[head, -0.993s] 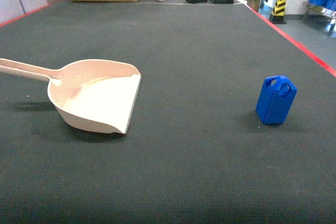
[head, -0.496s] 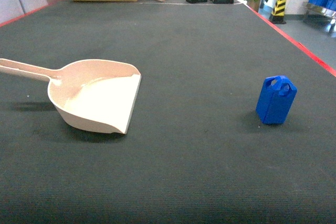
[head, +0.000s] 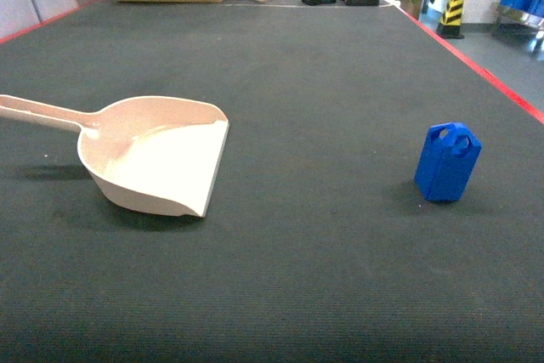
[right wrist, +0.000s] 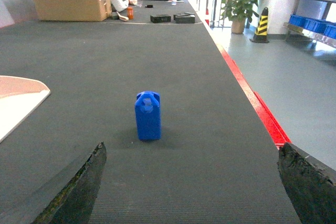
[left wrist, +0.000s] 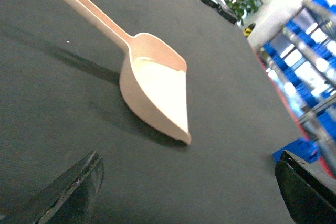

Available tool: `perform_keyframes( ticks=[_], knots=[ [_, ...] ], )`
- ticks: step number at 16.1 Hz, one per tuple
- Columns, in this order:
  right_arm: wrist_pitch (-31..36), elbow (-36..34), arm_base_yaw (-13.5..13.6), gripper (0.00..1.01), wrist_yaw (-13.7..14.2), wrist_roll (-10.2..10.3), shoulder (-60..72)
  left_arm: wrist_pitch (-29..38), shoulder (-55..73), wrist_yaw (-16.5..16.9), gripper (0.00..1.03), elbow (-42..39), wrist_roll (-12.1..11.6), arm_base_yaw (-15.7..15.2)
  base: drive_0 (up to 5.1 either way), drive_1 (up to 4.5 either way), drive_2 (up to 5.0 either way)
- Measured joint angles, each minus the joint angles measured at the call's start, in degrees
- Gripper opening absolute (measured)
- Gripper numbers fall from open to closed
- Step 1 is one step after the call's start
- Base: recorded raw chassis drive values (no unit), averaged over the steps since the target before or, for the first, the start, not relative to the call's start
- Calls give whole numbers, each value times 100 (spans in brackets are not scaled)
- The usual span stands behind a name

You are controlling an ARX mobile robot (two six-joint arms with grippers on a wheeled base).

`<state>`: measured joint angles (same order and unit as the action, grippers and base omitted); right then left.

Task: Place part in tray to right shelf

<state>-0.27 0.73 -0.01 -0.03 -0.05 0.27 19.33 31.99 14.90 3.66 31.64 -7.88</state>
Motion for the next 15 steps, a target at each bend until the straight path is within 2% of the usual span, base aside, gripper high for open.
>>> perform_keyframes(
  ticks=[1,2,3,4,5,6,8,9,13,15],
  knots=[
    [2,0,0,98,0,0,0,299,326,44,98,50,225,-33,0,0,0],
    [2,0,0,98,0,0,0,876,994,105,98,192,629,-50,0,0,0],
    [0,0,0,98,0,0,0,2048,2363,245,98,551,1189,-140,0,0,0],
    [0,0,0,98,2,0,0,2885,3563,372,98,905,1523,-212,0,0,0],
    [0,0,0,98,2,0,0,3646,4835,470,98,1335,1823,-264,0,0,0],
    [2,0,0,98,2,-2,0,4017,5788,481,98,1788,1969,-280,0,0,0],
    [0,0,0,98,2,0,0,4221,7283,463,98,2680,2262,-337,0,0,0],
    [0,0,0,98,0,0,0,4107,7715,444,98,3069,2321,-330,0,0,0],
    [0,0,0,98,0,0,0,3842,8797,247,98,4603,2590,-345,0,0,0],
    [0,0,0,98,0,0,0,3635,9237,157,98,5296,2811,-398,0,0,0]
  ],
)
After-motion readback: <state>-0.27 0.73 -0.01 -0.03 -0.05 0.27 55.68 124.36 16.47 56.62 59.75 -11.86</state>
